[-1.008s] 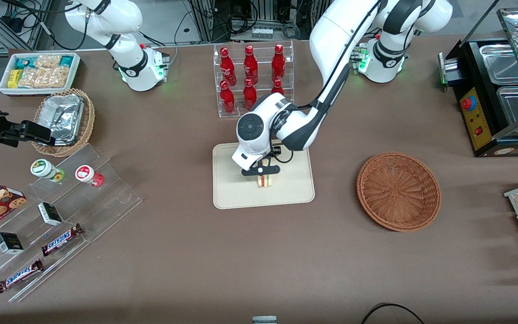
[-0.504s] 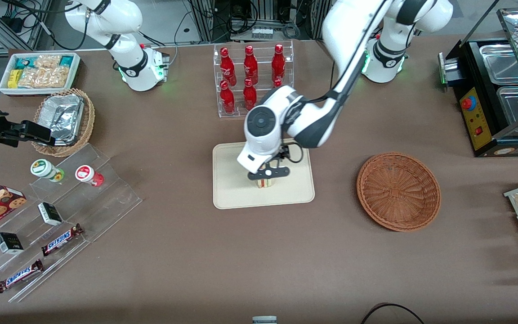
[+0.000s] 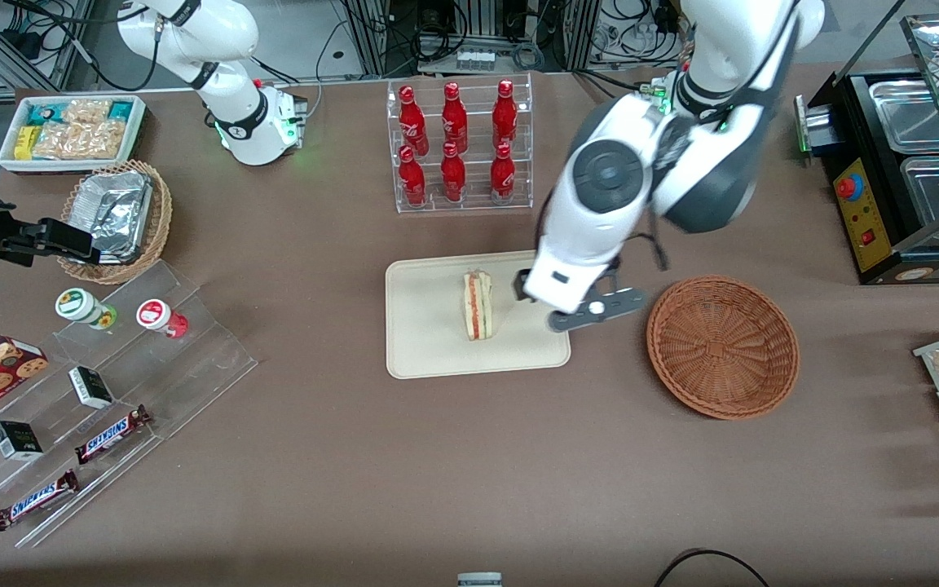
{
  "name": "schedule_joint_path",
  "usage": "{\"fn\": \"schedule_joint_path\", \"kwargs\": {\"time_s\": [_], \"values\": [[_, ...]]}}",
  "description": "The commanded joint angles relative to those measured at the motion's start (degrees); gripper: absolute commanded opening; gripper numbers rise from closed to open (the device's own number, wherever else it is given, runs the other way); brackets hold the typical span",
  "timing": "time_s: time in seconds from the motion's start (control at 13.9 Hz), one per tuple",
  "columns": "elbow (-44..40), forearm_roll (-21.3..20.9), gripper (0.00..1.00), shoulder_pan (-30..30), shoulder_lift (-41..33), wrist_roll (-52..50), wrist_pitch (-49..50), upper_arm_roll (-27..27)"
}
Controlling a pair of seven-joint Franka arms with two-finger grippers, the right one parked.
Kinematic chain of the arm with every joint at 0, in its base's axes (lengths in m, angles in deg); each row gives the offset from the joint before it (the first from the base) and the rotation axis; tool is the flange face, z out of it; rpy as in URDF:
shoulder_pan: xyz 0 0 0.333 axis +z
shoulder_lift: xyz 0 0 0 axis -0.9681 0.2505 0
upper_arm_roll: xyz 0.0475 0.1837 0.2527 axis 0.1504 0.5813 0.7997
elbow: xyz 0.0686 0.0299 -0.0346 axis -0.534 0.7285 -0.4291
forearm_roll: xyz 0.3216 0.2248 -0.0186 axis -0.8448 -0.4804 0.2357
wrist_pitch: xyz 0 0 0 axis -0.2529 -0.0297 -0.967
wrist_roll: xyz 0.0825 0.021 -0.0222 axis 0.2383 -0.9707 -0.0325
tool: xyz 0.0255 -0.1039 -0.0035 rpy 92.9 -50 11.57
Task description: Place sandwich from basket to tray
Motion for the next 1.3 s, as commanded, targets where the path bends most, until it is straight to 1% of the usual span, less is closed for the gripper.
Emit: {"fn": "schedule_joint_path", "kwargs": {"time_s": [0.0, 0.29, 0.58, 0.72, 1.08, 1.22], "values": [[1.63, -2.29, 1.0, 4.06, -4.92, 5.26, 4.43, -0.46], [1.89, -2.29, 1.0, 10.65, -9.94, 15.02, 10.58, -0.55], [2.24, -2.29, 1.0, 17.06, -13.28, 23.99, 14.63, -0.55], [2.42, -2.2, 1.0, 21.02, -14.69, 30.66, 16.39, -0.55], [7.69, -2.82, 1.0, 28.49, -20.49, 38.93, 15.52, -0.46], [8.57, -2.9, 1.0, 29.3, -21.46, 40.44, 15.43, -0.55]]}}
